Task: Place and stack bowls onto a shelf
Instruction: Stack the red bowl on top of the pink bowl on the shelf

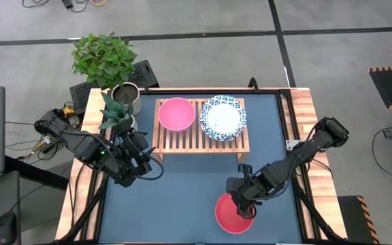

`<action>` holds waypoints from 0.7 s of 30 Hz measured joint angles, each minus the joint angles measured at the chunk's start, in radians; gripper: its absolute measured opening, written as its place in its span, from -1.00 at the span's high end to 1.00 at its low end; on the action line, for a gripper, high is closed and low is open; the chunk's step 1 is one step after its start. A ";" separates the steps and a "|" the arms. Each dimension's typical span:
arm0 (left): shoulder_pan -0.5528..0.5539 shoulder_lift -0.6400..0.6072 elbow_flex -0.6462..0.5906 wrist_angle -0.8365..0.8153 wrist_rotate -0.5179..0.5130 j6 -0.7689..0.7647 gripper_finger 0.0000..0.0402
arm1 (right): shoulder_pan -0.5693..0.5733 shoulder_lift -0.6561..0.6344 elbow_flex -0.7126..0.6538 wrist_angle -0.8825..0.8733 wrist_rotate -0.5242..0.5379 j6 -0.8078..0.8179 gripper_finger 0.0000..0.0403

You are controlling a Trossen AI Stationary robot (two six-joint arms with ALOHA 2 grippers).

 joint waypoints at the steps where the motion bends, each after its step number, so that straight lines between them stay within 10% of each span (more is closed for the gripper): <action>1: 0.000 0.000 0.000 0.000 0.000 0.000 -0.25 | 0.000 0.000 0.012 -0.012 0.000 -0.008 0.87; 21: 0.000 0.000 0.000 -0.001 0.011 0.011 -0.25 | -0.124 0.000 0.357 -0.235 -0.010 -0.373 0.87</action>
